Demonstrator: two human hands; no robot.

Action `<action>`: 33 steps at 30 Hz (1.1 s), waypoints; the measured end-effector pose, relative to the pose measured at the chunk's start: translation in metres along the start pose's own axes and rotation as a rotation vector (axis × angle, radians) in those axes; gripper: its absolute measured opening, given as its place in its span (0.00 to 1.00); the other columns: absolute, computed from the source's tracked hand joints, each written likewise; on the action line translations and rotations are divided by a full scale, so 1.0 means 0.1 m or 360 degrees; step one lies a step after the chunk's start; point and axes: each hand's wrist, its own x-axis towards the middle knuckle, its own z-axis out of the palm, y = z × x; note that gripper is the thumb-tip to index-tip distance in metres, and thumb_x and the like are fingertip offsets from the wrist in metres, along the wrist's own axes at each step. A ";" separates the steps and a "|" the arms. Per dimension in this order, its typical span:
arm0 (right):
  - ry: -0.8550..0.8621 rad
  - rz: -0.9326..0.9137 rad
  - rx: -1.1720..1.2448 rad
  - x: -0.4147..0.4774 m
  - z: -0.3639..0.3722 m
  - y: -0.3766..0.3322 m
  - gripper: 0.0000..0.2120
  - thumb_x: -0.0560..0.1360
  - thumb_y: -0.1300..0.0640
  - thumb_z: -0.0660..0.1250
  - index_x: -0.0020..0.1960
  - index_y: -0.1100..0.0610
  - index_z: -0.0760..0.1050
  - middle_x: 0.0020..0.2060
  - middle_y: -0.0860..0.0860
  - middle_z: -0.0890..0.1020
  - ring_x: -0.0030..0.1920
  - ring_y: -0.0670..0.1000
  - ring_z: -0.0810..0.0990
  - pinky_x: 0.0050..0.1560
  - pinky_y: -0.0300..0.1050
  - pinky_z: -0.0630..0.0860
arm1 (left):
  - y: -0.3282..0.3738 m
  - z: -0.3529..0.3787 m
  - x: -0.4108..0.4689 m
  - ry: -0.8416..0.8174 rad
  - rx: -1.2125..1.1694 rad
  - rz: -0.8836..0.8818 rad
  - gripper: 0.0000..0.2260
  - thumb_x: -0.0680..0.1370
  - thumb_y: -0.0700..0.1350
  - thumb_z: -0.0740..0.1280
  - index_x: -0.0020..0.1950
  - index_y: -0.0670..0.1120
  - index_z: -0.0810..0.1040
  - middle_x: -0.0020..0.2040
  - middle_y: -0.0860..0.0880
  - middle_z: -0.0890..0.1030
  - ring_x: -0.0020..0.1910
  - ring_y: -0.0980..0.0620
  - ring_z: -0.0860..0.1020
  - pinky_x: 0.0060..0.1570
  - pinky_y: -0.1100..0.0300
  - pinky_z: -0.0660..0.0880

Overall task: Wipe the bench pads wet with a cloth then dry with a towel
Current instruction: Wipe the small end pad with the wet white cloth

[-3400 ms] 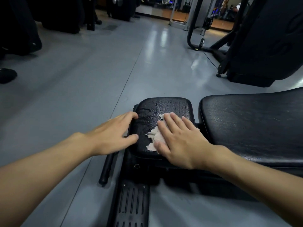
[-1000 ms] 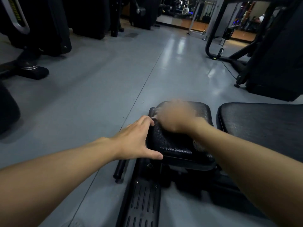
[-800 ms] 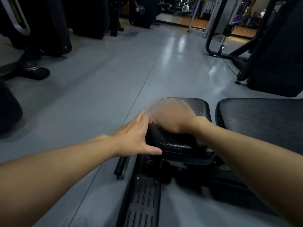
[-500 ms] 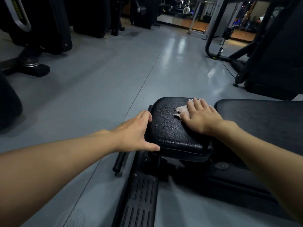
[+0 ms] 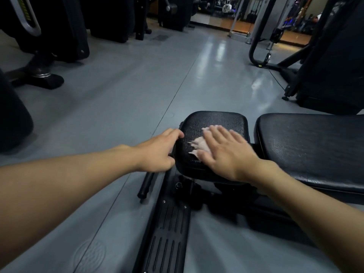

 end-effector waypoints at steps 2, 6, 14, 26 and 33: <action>0.0007 0.0081 -0.0046 -0.15 0.00 0.08 0.45 0.71 0.31 0.30 0.82 0.54 0.46 0.81 0.52 0.50 0.81 0.52 0.45 0.79 0.53 0.45 | 0.01 -0.01 0.01 -0.0014 -0.0004 0.0006 0.28 0.76 0.35 0.63 0.75 0.46 0.61 0.73 0.48 0.65 0.72 0.51 0.66 0.66 0.62 0.64; 0.0024 0.0061 -0.0096 -0.16 0.02 -0.19 0.47 0.70 0.34 0.27 0.81 0.58 0.50 0.81 0.57 0.52 0.80 0.58 0.47 0.78 0.59 0.48 | -0.03 -0.02 0.02 0.0027 -0.0042 -0.0037 0.27 0.74 0.31 0.59 0.73 0.45 0.64 0.71 0.47 0.69 0.72 0.49 0.68 0.68 0.60 0.65; 0.0291 -0.0557 -0.0158 -0.05 0.23 -0.37 0.34 0.80 0.49 0.61 0.80 0.60 0.54 0.79 0.59 0.59 0.79 0.60 0.57 0.76 0.56 0.56 | 0.00 -0.04 0.02 0.0288 -0.0240 -0.0103 0.19 0.76 0.35 0.59 0.63 0.53 0.70 0.64 0.52 0.77 0.64 0.55 0.75 0.62 0.56 0.71; 0.0083 -0.0152 0.0403 -0.31 -0.11 1.02 0.26 0.81 0.43 0.56 0.78 0.47 0.62 0.77 0.42 0.65 0.78 0.45 0.58 0.78 0.57 0.48 | 0.53 0.53 0.17 0.0426 0.0578 0.0442 0.31 0.78 0.61 0.54 0.78 0.48 0.63 0.80 0.48 0.61 0.79 0.49 0.57 0.77 0.48 0.54; 0.0063 -0.0250 0.0318 -0.34 -0.10 0.99 0.25 0.83 0.40 0.48 0.76 0.46 0.64 0.78 0.45 0.62 0.78 0.49 0.59 0.76 0.61 0.50 | 0.39 0.66 0.06 0.0470 0.0728 0.0466 0.32 0.80 0.58 0.59 0.80 0.44 0.61 0.80 0.43 0.60 0.80 0.45 0.55 0.76 0.44 0.58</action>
